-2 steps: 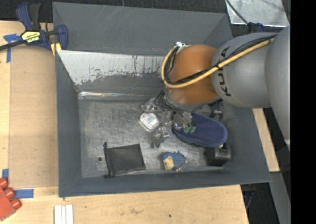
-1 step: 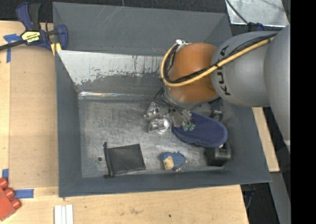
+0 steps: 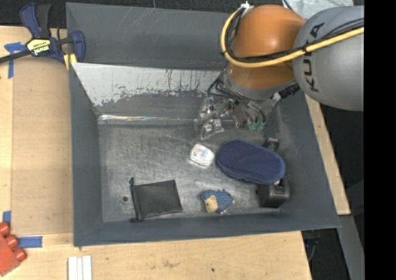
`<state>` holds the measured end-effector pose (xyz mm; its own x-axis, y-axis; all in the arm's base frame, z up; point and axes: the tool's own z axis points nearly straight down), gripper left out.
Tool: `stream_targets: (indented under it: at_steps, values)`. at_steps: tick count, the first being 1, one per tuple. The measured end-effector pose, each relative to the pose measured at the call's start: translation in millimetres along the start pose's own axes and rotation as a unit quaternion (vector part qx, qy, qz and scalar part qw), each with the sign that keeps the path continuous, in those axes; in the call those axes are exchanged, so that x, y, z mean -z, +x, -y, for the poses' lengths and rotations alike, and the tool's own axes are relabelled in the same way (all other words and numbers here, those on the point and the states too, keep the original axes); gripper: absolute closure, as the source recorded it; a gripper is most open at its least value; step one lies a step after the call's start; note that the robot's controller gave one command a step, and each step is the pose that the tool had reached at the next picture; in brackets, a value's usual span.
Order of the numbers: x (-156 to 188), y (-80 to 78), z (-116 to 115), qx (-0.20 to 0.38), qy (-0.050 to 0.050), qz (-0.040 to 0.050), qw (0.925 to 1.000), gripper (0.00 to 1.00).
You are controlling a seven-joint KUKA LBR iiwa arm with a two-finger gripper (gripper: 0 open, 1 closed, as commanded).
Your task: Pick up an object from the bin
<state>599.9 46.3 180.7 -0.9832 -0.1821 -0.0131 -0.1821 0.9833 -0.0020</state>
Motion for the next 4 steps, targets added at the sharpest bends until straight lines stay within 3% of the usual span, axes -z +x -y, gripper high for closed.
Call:
stream_targets:
  at_steps: [1,2,3,4]
  values:
    - [-5.2,2.6,-0.6,0.0,-0.001,-0.0048,1.0,0.0]
    - [-94.2,29.7,67.0,0.077,-0.002,-0.0082,0.997,0.0]
    - [-97.8,45.6,117.6,0.082,-0.002,-0.0064,0.9966,0.0]
    - [93.3,37.1,126.5,0.252,0.0,-0.0011,0.9678,0.0]
